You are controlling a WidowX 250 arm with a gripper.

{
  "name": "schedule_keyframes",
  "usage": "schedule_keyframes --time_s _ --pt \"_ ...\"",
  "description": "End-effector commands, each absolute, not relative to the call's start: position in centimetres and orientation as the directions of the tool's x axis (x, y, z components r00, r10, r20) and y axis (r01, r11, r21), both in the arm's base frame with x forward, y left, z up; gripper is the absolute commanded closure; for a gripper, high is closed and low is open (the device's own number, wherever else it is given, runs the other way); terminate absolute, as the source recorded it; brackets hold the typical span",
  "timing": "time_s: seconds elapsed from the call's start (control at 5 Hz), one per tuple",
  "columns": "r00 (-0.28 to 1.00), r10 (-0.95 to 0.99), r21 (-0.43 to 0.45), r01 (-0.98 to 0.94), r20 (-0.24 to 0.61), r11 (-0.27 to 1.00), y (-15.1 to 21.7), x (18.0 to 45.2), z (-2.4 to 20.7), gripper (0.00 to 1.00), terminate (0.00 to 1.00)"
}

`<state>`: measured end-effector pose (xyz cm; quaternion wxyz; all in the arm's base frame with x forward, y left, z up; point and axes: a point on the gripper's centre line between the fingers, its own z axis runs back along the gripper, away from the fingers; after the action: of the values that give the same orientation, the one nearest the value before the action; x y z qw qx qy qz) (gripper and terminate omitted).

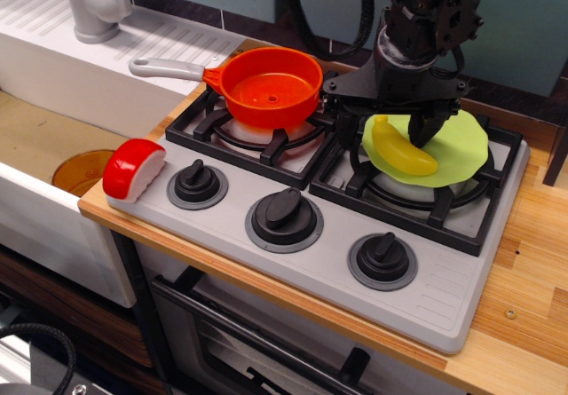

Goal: End effector transition from object to object

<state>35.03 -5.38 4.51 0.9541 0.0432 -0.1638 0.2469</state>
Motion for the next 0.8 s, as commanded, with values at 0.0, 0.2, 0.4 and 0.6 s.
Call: schedule_keyframes --time_s 0.0,0.2,0.4,0.6 --pt "0.824 0.457 0.002 -0.485 0.334 0.874 -5.4 35.0 4.5 0.00 0.00" --pt "0.843 0.444 0.023 -0.473 0.305 0.881 -4.7 35.4 9.5 0.00 0.00" --pt "0.872 0.405 0.071 -0.439 0.276 0.896 -2.8 35.2 13.4 0.00 0.00" --pt "0.894 0.367 0.098 -0.402 0.255 0.910 -0.6 34.9 15.9 0.00 0.00"
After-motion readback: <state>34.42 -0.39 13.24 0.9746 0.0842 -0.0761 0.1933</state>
